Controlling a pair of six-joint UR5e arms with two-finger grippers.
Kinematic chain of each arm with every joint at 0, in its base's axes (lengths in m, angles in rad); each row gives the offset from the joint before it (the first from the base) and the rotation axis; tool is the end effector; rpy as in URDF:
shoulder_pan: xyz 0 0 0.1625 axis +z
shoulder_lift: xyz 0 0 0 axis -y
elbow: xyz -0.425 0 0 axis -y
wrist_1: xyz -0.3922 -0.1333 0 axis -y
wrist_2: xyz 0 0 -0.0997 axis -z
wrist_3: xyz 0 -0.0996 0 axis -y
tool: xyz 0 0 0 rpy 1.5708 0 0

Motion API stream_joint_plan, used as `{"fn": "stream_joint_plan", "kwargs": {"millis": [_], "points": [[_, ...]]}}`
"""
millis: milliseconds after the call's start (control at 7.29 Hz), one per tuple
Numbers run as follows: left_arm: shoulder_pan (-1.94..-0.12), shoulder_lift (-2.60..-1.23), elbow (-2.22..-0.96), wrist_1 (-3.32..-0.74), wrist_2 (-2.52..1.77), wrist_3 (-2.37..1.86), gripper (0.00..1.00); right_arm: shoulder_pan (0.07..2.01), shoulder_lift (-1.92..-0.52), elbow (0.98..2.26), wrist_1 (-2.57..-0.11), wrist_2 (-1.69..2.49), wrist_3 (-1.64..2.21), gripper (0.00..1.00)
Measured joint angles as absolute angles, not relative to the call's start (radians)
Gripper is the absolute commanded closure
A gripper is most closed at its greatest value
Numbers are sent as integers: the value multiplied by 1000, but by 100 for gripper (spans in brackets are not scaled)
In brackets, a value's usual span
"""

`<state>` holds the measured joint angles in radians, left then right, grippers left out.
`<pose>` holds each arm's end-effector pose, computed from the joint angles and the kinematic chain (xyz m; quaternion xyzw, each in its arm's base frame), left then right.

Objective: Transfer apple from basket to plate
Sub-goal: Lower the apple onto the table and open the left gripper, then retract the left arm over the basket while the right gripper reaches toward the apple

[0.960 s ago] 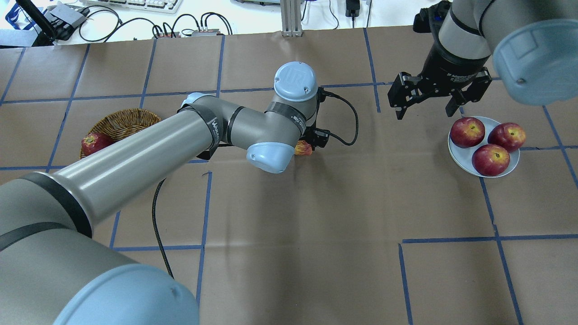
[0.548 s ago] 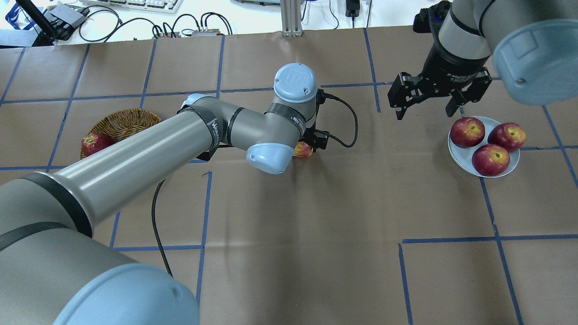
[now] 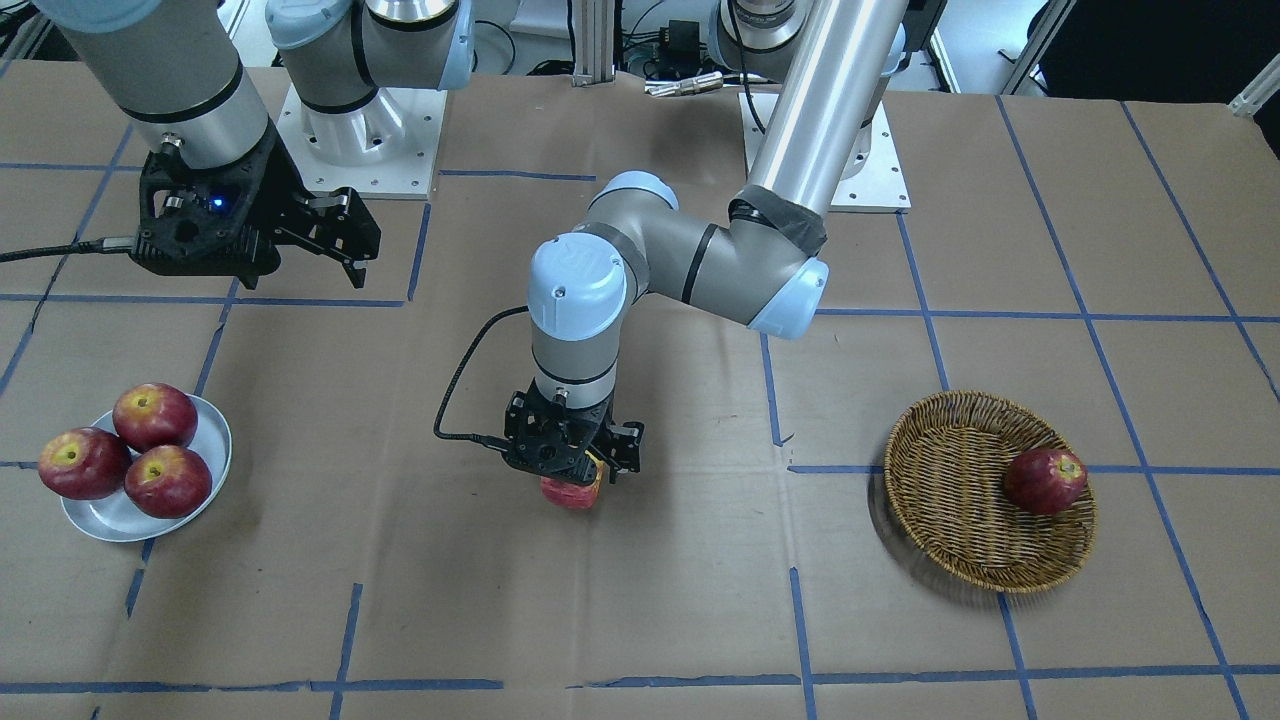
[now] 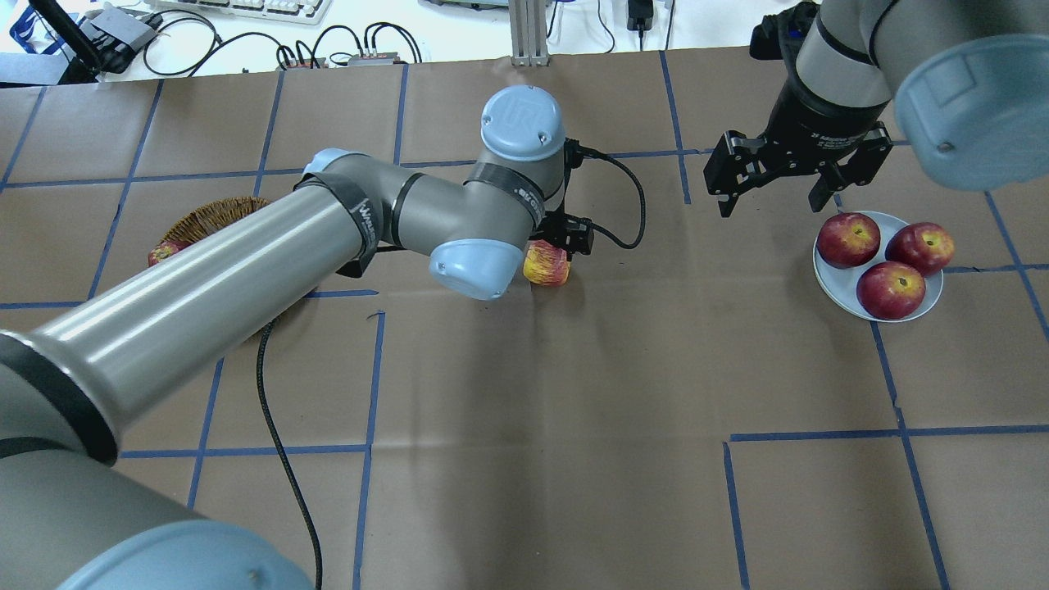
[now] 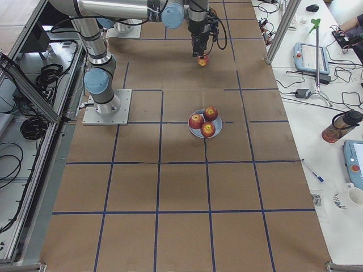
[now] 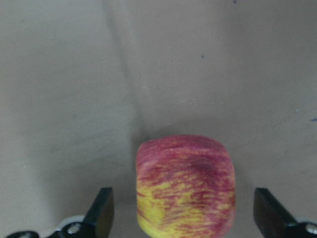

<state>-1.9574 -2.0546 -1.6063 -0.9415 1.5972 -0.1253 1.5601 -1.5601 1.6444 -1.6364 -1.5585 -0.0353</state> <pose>-0.3654 -0.5511 0.2561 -0.1294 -0.9900 0.0565 0.0012 0.1292 -0.4946 0.4530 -0.0122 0.9999 0.0092 0.0064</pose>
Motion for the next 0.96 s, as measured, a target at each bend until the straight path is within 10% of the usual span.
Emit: {"fn": "stream_joint_plan", "kwargs": {"millis": [960], "points": [[-1659,-1503,-1639,-1583,1588,29,1,1576,-1556,1635,-1665,-1558,37,0]]}}
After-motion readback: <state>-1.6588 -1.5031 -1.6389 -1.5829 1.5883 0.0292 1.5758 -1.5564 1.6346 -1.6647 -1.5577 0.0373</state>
